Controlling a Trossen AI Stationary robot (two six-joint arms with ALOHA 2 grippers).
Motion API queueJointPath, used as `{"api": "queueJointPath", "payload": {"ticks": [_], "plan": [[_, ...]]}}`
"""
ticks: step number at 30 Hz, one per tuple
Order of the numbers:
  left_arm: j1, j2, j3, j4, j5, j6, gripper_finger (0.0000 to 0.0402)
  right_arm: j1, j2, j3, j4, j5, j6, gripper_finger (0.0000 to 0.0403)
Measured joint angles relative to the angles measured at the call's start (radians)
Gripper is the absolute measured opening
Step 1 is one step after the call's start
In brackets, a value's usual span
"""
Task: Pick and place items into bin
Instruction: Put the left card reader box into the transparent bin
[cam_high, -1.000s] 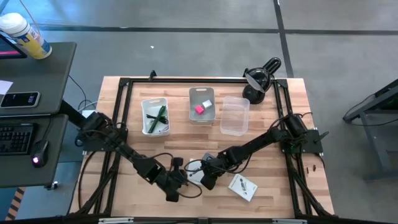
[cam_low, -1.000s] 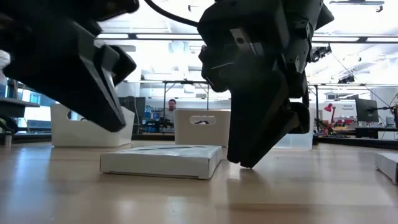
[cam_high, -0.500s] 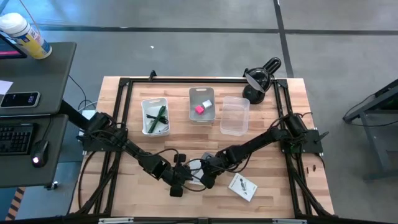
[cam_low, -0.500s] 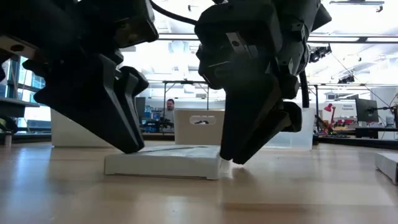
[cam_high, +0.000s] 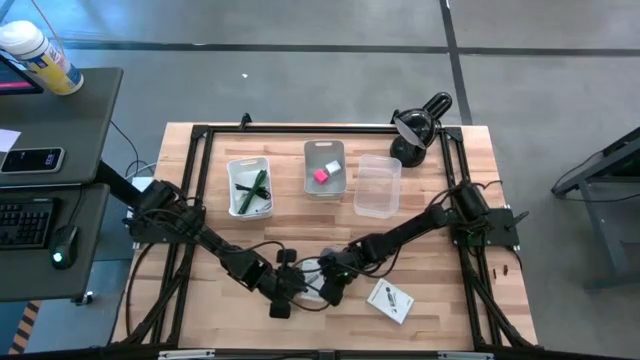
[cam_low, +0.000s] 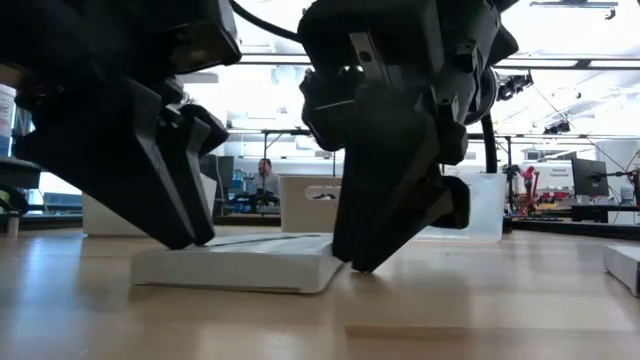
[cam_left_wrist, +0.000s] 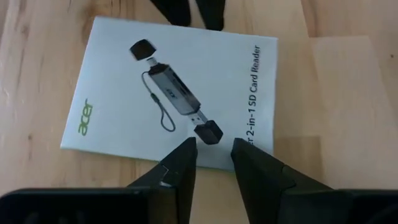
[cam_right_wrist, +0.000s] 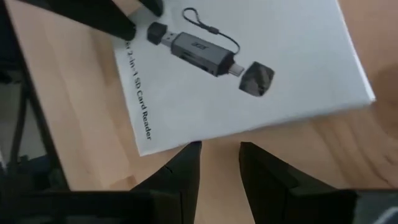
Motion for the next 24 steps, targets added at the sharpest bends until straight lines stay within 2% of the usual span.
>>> {"api": "queueJointPath", "payload": {"ticks": [11,24], "plan": [[0.0,-0.005,-0.035,0.035,0.012,-0.058,0.0095,-0.019,0.01,-0.006,0.13,-0.074,-0.008,0.0107],[-0.023,-0.005,-0.048,0.05,-0.021,-0.135,0.0097,-0.015,-0.002,-0.007,0.163,-0.035,0.049,0.0108]]}}
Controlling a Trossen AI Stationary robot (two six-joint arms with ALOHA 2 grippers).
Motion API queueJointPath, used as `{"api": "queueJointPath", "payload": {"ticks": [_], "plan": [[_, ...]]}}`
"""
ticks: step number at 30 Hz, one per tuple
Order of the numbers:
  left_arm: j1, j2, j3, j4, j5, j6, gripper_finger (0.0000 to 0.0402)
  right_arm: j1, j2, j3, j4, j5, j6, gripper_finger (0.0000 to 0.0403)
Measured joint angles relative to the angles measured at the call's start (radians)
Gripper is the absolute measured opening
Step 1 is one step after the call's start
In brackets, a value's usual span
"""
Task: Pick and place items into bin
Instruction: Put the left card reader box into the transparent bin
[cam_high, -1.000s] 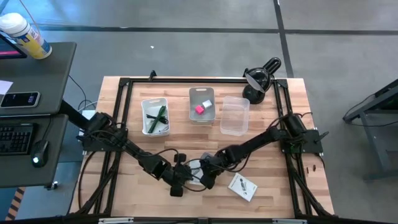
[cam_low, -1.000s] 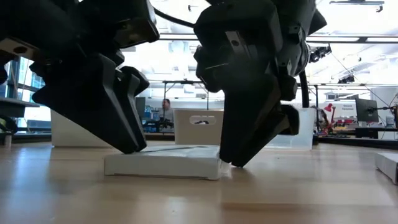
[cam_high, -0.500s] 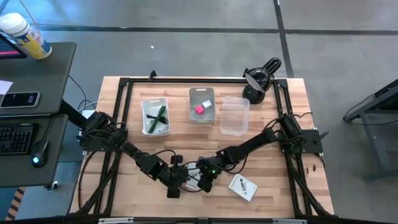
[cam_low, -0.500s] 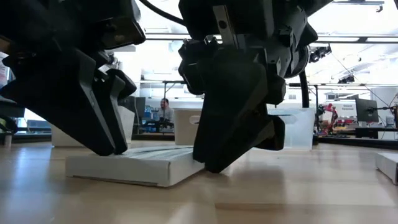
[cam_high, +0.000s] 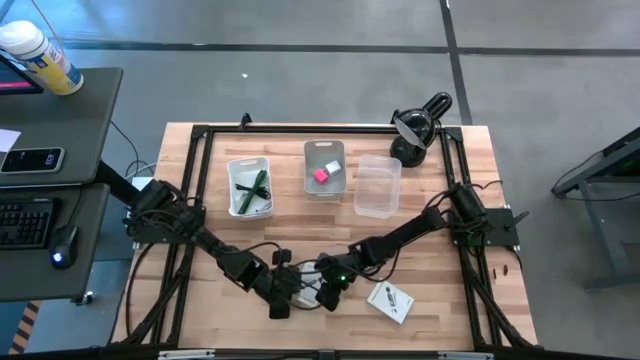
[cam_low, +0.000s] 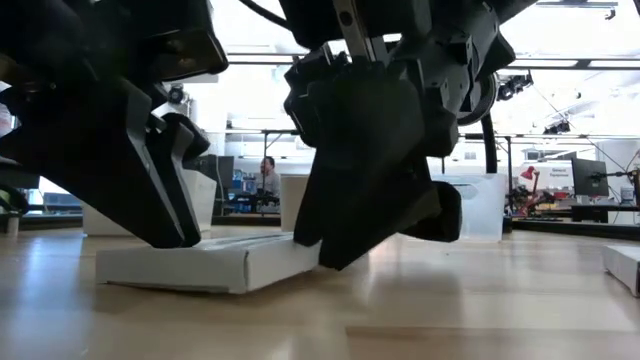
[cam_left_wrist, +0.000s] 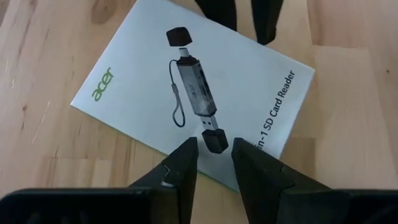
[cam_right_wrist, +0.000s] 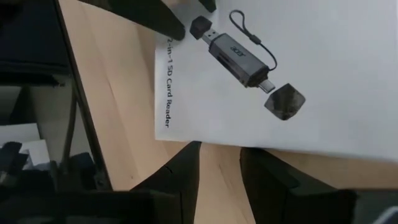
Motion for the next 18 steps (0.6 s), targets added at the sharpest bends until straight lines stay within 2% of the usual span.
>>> {"api": "queueJointPath", "payload": {"ticks": [8,18], "plan": [[-0.037,-0.003,-0.034,0.054,-0.049,-0.088,0.0097,0.012,-0.015,0.0,0.002,0.074,0.018,0.0109],[-0.042,-0.003,-0.035,0.049,-0.066,-0.126,0.0097,0.013,-0.023,0.0,0.005,0.104,0.02,0.0109]]}}
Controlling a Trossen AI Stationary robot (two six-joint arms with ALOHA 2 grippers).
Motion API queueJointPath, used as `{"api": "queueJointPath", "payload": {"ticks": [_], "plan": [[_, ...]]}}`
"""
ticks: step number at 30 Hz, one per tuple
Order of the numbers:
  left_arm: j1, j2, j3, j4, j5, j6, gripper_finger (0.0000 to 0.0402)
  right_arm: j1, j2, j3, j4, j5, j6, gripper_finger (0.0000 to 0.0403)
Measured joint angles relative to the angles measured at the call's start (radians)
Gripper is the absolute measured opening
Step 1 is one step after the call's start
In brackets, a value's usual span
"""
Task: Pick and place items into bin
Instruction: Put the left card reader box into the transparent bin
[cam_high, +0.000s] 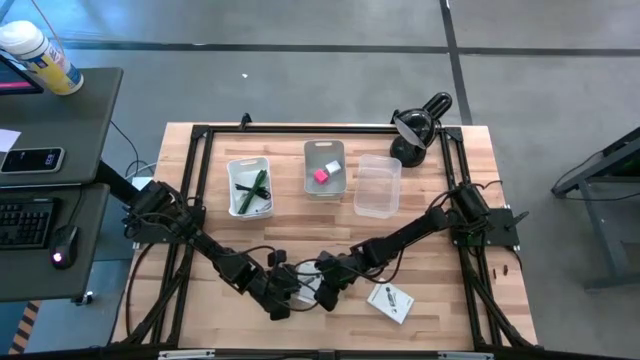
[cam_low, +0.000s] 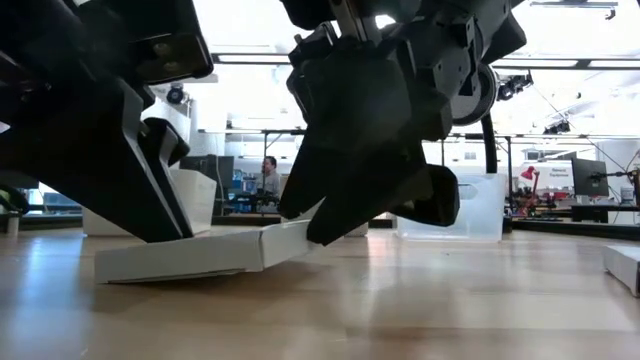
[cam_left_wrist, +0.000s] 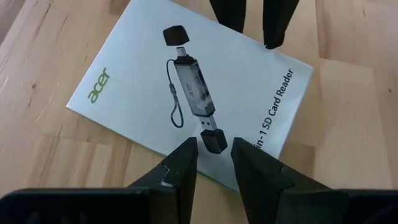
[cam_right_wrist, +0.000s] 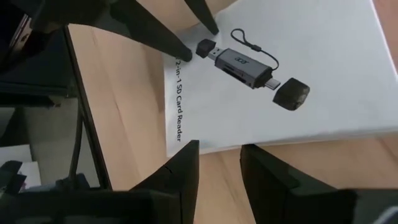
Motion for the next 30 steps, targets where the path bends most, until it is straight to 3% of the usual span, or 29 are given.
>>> {"api": "queueJointPath", "payload": {"ticks": [12,22,27,30], "plan": [[-0.021,-0.007,-0.097,0.151,-0.063,-0.185,0.0097,0.008,-0.049,0.005,-0.039,0.101,-0.005,0.0109],[-0.048,-0.003,-0.124,0.217,-0.084,-0.225,0.0097,0.004,-0.055,0.009,-0.103,0.111,0.086,0.0108],[-0.05,-0.003,-0.124,0.216,-0.089,-0.236,0.0097,-0.003,-0.074,-0.146,0.116,0.052,0.225,0.0108],[-0.05,-0.003,-0.124,0.215,-0.089,-0.237,0.0097,0.018,-0.125,-0.296,0.273,0.082,0.336,0.0108]]}}
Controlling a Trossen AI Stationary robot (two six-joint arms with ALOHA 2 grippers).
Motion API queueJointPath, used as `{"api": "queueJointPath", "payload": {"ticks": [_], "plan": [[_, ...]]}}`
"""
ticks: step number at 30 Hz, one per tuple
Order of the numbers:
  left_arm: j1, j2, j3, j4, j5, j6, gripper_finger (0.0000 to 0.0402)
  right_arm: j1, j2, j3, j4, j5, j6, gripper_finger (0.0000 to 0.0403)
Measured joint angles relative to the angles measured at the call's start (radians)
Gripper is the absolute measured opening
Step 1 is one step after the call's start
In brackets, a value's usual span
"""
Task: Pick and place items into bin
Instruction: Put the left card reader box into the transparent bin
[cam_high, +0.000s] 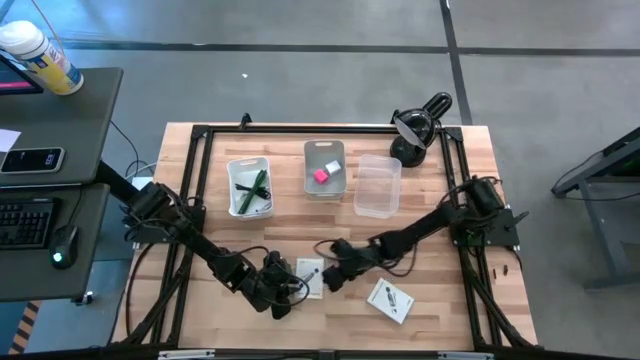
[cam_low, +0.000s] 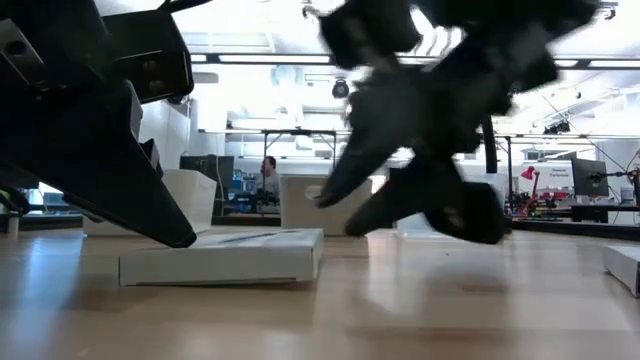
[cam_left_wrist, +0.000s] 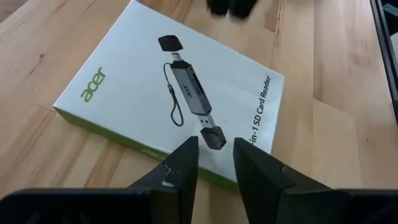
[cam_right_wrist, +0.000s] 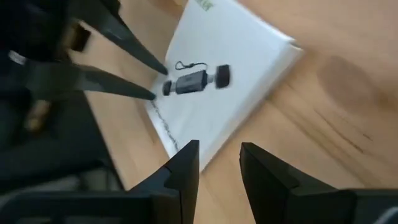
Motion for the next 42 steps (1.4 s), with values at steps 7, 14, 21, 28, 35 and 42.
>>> {"api": "queueJointPath", "payload": {"ticks": [7,14,21,28,35,42], "plan": [[0.0,0.0,-0.007,0.008,-0.001,-0.041,0.0095,0.05,-0.102,-0.24,0.316,0.17,0.105,0.0108],[-0.002,0.0,-0.081,0.162,-0.023,-0.105,0.0069,0.035,-0.078,-0.22,0.277,0.141,0.107,0.0108],[-0.002,0.001,-0.097,0.189,-0.03,-0.105,0.0053,0.012,-0.066,-0.22,0.287,0.105,0.114,0.0116],[-0.002,0.003,-0.098,0.201,-0.035,-0.073,0.0051,-0.012,-0.065,-0.22,0.272,0.081,0.13,0.0208],[-0.002,0.003,-0.099,0.206,-0.038,-0.066,0.0051,-0.023,-0.047,-0.22,0.294,0.098,0.14,0.0266],[-0.002,0.004,-0.099,0.207,-0.046,-0.067,0.0051,-0.023,0.033,-0.147,0.328,0.077,0.136,0.026]]}}
